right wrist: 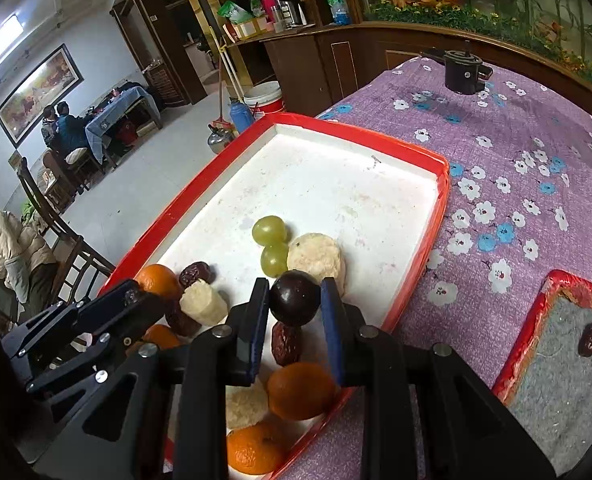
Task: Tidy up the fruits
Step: 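Carry the dates to the tray and release them with both grippers, then open both grippers and withdraw them from the tray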
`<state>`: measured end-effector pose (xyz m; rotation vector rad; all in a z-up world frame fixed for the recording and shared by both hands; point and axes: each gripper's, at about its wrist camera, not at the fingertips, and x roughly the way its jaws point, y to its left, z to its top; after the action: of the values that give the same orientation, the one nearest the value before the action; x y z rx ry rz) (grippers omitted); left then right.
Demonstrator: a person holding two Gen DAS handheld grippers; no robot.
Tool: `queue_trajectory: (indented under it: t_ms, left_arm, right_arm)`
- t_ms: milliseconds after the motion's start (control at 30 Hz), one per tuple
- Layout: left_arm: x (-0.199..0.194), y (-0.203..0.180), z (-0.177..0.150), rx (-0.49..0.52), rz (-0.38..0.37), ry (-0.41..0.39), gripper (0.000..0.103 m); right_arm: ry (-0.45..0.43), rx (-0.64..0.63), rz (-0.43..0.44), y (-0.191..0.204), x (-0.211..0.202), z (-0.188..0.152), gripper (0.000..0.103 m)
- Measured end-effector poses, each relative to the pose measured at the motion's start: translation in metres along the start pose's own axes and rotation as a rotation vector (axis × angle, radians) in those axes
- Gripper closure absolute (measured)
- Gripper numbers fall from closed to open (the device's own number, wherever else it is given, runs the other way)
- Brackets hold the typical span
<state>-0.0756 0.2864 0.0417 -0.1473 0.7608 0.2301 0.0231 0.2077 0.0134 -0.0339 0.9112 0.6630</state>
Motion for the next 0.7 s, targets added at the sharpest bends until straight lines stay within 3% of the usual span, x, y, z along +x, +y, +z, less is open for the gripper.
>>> queue_trajectory:
  t_ms: [467,500,567,600,700]
  left_arm:
    - [0.0016,-0.0021,0.0032,-0.008,0.002,0.002,0.077]
    - [0.0018,-0.0022,0.0034,-0.010,0.001,0.003,0.072]
    - [0.0022,-0.0019,0.0036,-0.016,-0.002,0.006,0.053]
    - [0.0031,-0.0008,0.0035,-0.026,-0.004,0.012,0.038]
    - [0.0041,0.0037,0.0025,-0.055,-0.005,0.016,0.034]
  right_arm:
    - [-0.003,-0.013,-0.003,0.0045,0.0043,0.0050,0.074]
    - [-0.003,-0.013,-0.002,0.0045,0.0042,0.0049,0.074]
    - [-0.003,-0.015,-0.003,0.0046,0.0042,0.0050,0.074]
    - [-0.004,-0.018,-0.006,0.0057,0.0036,0.0047,0.073]
    - [-0.005,-0.025,-0.001,0.0072,0.0035,0.0059,0.073]
